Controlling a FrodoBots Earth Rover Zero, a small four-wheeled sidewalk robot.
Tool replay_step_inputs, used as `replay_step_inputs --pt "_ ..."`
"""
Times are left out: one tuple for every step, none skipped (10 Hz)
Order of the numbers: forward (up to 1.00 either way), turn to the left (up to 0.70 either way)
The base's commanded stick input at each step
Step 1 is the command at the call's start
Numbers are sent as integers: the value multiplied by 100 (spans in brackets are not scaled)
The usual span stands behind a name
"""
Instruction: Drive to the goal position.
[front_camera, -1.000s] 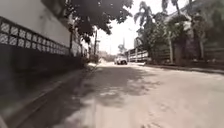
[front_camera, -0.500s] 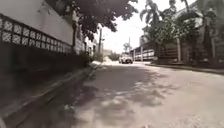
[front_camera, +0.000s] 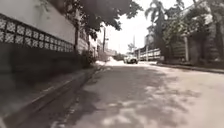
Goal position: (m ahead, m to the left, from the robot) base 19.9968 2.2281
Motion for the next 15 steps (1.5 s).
replay_step_inputs --pt "100 4" --pt "100 3" --pt "100 -1" --pt "100 -14" --pt "100 -20" --pt "100 -17" --pt "100 -14" --pt "100 -12" --pt "100 -9" --pt "100 -8" --pt "100 -7" --pt "100 -7" --pt "100 -5" --pt "100 -1" --pt "100 0"
